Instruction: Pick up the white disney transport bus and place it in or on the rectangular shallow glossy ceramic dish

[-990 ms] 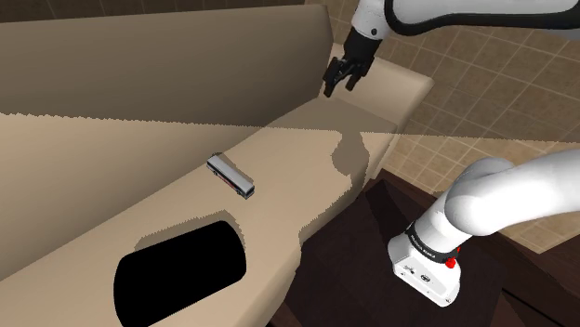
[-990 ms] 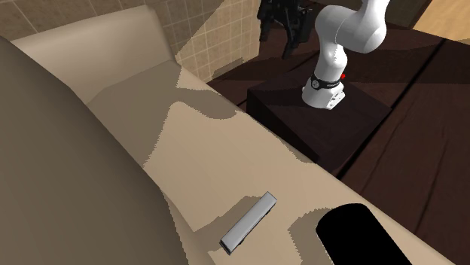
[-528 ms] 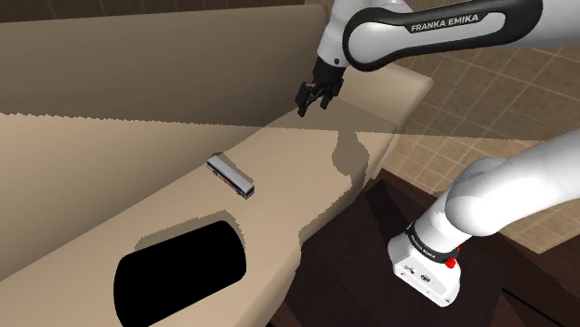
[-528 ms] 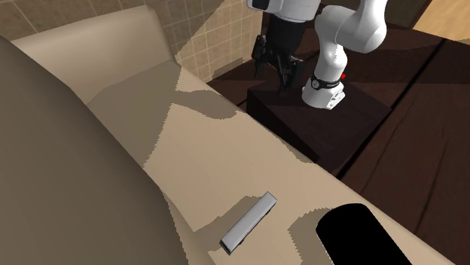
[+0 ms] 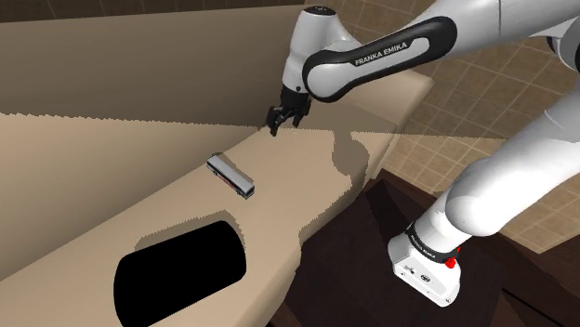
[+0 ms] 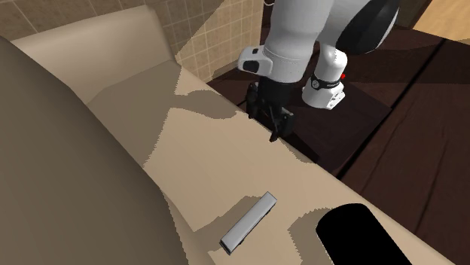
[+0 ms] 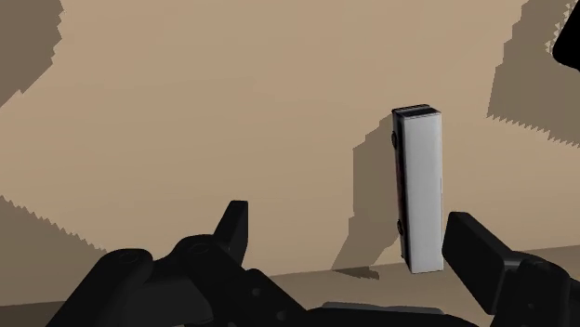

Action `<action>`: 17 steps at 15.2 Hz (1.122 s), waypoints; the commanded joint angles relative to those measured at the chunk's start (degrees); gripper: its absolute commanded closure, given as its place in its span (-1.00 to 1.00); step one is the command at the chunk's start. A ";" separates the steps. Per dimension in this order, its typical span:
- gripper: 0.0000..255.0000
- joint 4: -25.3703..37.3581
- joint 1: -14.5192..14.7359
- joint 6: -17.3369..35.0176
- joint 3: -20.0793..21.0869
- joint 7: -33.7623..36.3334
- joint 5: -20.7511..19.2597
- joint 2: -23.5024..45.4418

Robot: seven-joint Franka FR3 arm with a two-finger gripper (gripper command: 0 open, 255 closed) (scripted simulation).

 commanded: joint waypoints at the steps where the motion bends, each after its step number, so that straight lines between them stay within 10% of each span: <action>1: -1.00 1.05 0.17 2.48 0.76 1.77 -1.59 3.99; 17: -1.00 24.00 9.11 10.31 -1.52 15.32 -16.42 39.33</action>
